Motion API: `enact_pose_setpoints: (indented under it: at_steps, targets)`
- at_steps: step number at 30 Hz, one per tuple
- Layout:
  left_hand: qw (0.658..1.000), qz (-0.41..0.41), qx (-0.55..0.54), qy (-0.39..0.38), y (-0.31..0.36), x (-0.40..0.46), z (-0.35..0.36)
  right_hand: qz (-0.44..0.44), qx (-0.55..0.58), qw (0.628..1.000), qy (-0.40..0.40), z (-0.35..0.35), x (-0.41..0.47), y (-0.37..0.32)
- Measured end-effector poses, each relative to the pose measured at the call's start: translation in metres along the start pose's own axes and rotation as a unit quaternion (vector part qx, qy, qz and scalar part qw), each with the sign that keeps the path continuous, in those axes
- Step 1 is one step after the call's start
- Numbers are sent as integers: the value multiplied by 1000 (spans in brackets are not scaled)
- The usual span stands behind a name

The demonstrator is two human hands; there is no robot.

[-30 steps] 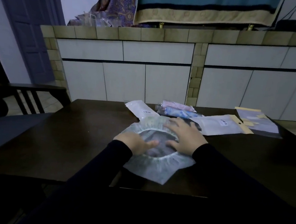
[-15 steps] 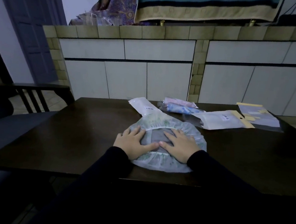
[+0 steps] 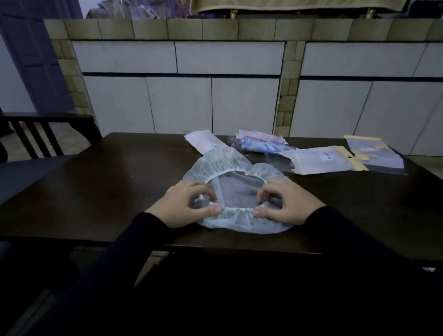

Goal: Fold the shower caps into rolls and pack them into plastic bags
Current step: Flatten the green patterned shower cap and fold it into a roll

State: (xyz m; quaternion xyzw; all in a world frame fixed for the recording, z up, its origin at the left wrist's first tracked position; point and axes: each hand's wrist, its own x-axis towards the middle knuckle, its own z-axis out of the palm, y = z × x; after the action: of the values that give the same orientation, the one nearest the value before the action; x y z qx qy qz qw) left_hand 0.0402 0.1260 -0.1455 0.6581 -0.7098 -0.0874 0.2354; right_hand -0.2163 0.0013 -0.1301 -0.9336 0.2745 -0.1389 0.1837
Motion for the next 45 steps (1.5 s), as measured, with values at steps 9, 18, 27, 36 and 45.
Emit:
enact_pose_setpoints:
  at_steps: [9, 18, 27, 36, 45]
  targets:
    - [983, -72, -115, -123, 2, 0, -19, 18, 98, 995, 29, -6, -14, 15]
    - [990, -105, -97, 21, 14, 6, -22, 47, 117, 991, 52, -11, -20, 20]
    - [976, -82, -144, 145, -1, 12, -19, 142, 251, 938, 192, -11, -2, 14]
    - [974, -200, 81, 68, 0, 35, -28, 290, 43, 948, 125, -18, 36, 6]
    - [973, -188, 43, 123, 15, 65, -14, 266, 12, 957, 116, -19, 77, -11]
